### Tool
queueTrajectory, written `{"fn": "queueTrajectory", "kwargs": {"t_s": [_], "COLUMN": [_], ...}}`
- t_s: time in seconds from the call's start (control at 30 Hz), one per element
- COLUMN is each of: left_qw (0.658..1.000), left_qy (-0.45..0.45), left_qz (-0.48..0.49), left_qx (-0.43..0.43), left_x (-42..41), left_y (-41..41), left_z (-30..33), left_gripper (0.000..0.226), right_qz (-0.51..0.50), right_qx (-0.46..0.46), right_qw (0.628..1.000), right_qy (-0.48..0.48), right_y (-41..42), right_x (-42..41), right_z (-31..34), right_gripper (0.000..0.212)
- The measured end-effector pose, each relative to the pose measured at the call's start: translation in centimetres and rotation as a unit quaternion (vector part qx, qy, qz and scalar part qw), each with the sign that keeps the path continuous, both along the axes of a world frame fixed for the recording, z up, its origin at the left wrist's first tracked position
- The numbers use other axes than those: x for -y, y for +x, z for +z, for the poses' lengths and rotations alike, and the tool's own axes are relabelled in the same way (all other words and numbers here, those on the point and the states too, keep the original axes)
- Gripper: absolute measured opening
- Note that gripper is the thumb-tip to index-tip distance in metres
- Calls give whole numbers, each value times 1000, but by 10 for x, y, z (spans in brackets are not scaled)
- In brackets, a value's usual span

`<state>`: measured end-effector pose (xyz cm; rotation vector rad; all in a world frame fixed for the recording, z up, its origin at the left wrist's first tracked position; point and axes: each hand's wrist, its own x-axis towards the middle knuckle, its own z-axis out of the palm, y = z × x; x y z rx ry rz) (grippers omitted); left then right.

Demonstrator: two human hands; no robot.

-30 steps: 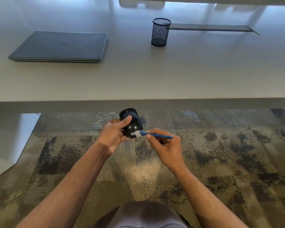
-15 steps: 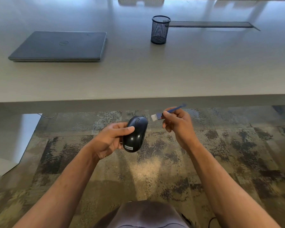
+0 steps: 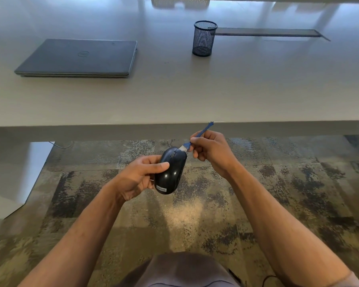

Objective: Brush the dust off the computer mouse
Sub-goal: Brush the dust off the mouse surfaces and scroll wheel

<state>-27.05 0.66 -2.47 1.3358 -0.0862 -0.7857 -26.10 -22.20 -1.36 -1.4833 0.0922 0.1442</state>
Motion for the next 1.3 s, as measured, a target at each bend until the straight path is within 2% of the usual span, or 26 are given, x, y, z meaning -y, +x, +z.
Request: {"fn": "queueTrajectory", "kwargs": {"t_s": [0.13,0.23,0.3,0.47,0.57,0.7,0.83,0.93,1.03,1.3], "left_qw": [1000,1000,1000,999,999,999,997,996,996,994], "left_qy": [-3,-2,5,6,-2,9,1,2,3,4], "left_qz": [1,11,23,33,43,49,73,85,85,105], "left_qx": [-7,-13,-17,-23,-26,-23,-26,-28,-30,-37], "left_x": [0,0,0,4,4,3,5,8,11,9], "left_y": [-1,-1,-2,-2,-2,-3,-3,-2,-3,-2], "left_z": [-2,-3,-3,-4,-4,-4,-3,-2,-2,-1], "left_gripper": [67,48,39,40,33,38,34,31,33,38], "right_qz": [39,81,60,-2,6,31,76,2,-76,-43], "right_qx": [-4,-20,-19,3,-5,-19,-26,-4,23,26], "right_qw": [999,996,997,999,999,998,996,999,997,999], "right_qy": [12,25,46,45,40,52,45,54,20,7], "right_y": [-4,-7,-6,-1,-4,-10,-17,-15,-12,-30], "right_x": [5,13,17,9,4,6,11,13,12,-4], "right_z": [1,3,3,-1,-7,-10,-8,-8,-11,-20], "right_gripper": [15,18,17,12,10,11,13,11,6,9]}}
